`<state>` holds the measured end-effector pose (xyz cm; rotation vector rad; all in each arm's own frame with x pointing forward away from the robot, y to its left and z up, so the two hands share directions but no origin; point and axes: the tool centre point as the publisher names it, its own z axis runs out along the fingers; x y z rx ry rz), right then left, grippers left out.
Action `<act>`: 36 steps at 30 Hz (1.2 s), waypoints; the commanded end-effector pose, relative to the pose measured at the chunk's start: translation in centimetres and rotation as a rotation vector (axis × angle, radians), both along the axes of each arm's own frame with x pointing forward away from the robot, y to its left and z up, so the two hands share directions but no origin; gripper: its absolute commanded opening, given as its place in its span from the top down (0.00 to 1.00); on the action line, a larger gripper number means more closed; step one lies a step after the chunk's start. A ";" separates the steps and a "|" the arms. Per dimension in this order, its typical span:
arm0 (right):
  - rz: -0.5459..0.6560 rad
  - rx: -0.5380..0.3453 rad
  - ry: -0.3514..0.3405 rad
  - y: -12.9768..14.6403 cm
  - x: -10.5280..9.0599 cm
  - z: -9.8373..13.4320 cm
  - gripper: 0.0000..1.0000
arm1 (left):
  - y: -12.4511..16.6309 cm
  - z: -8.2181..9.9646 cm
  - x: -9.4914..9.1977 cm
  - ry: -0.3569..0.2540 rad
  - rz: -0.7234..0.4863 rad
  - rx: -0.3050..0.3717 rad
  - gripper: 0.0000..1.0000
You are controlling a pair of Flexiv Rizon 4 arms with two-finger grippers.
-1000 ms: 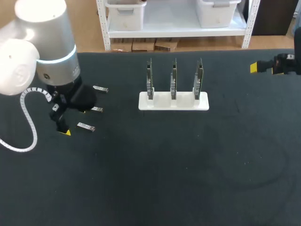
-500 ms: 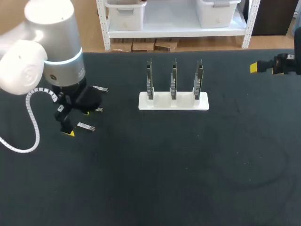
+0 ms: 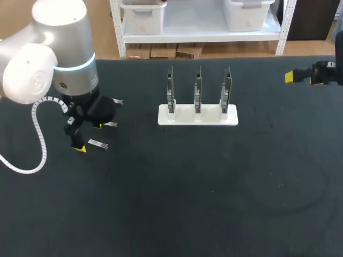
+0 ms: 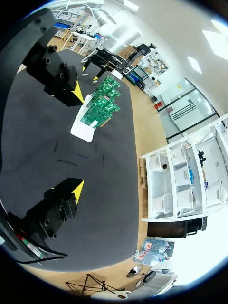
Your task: Pick up the optical module with the left hand, and insert it into the network port with the right hand.
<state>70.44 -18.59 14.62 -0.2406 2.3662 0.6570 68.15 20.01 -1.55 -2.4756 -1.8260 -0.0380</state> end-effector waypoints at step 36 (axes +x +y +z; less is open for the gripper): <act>-0.002 -0.002 0.001 0.0 -0.1 0.1 0.00 | -0.1 0.5 -1.2 0.076 0.073 -0.010 0.00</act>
